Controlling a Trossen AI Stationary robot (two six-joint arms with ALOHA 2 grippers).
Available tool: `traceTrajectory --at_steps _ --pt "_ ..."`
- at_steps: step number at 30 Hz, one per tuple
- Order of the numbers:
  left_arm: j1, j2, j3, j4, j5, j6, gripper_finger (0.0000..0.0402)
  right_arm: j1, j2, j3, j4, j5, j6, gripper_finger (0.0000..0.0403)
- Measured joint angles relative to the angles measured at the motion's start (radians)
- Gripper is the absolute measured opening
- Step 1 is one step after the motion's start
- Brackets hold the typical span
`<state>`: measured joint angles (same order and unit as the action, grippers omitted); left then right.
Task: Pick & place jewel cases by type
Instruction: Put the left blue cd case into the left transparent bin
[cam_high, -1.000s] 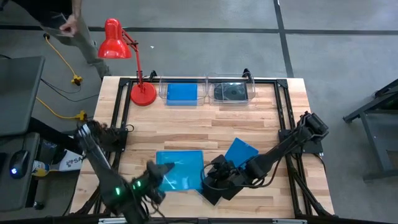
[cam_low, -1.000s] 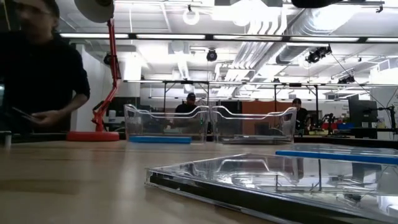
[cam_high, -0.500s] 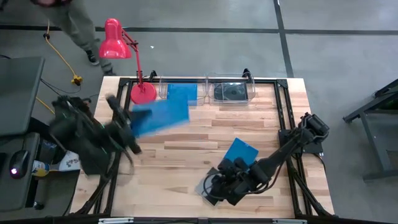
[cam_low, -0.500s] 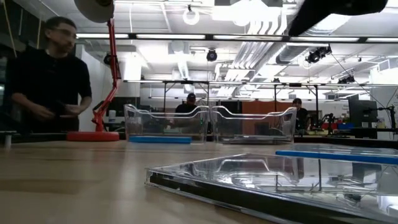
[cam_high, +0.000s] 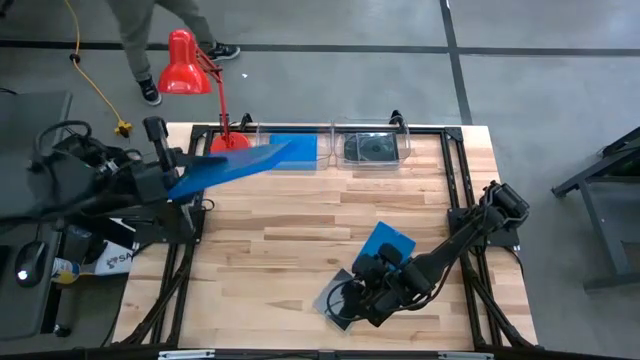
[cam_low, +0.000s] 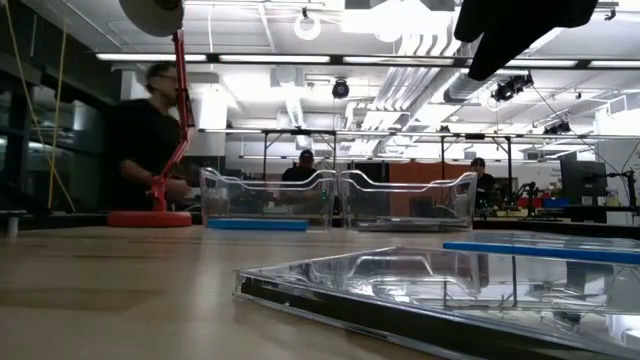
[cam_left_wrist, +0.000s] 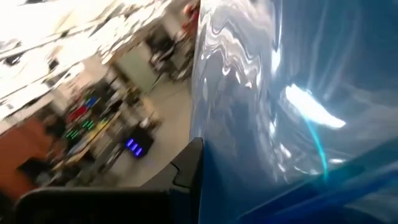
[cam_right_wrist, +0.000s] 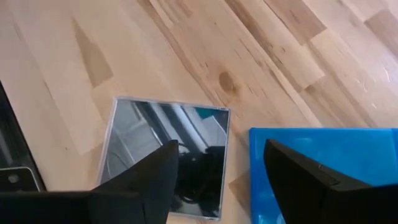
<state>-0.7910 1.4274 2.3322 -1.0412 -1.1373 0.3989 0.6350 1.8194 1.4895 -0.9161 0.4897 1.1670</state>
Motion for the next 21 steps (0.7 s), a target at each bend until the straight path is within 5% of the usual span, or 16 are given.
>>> traceTrajectory --at_steps 10,21 --pt "0.0 0.001 0.0 0.295 0.331 0.068 0.0067 0.01 0.0 0.0 0.0 0.006 -0.025 0.022" --pt "-0.001 0.017 -0.001 0.347 0.566 0.068 0.0067 0.023 0.0 0.002 0.0 0.017 -0.034 0.022"
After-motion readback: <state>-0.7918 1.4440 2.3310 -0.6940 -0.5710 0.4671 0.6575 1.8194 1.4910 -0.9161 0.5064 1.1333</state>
